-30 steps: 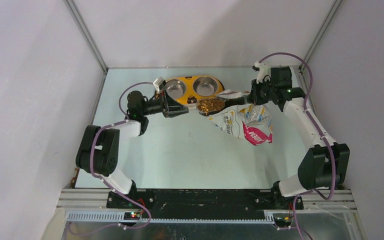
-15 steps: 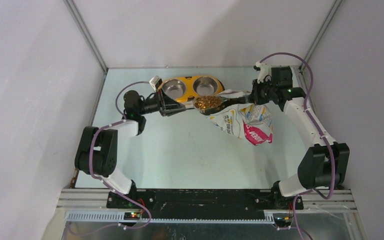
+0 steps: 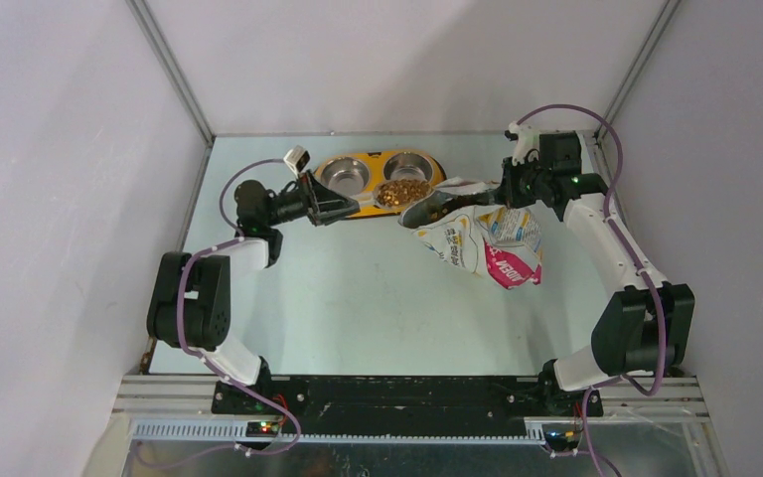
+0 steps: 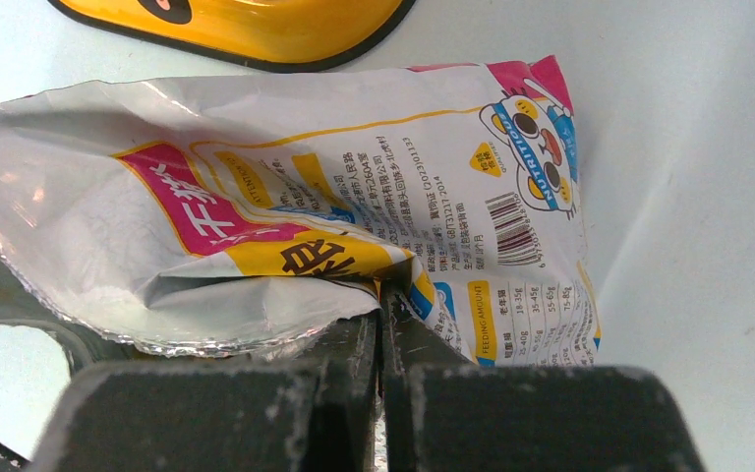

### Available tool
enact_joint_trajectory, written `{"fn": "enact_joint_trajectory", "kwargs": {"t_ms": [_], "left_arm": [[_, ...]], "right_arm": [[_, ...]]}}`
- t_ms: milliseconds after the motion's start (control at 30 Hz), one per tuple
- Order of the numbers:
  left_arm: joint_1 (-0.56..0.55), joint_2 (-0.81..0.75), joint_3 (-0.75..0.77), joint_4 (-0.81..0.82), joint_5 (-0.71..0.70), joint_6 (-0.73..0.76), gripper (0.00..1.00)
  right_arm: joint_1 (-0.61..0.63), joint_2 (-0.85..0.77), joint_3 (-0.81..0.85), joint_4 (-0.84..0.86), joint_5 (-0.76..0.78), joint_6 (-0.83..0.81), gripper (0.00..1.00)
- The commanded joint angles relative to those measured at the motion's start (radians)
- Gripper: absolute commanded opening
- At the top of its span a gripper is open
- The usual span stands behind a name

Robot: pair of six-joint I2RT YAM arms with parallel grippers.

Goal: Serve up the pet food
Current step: Collect the pet food from the pet food bag, then pour the pet food into the pet food bowl.

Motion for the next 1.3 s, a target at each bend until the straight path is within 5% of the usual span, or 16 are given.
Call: {"fn": "enact_joint_trajectory", "kwargs": {"t_ms": [0,1267], "left_arm": [[0.015,-0.008,0.028,0.096,-0.015,-0.036,0.00],[0.161,0.123,0.121,0.059,-0.050,0.021,0.00]], "right_arm": [[-0.037,0.015,0.010,-0.030,0.132,-0.035,0.00],[-0.038,0.014,-0.001,-0.026,0.137,-0.037,0.00]]}}
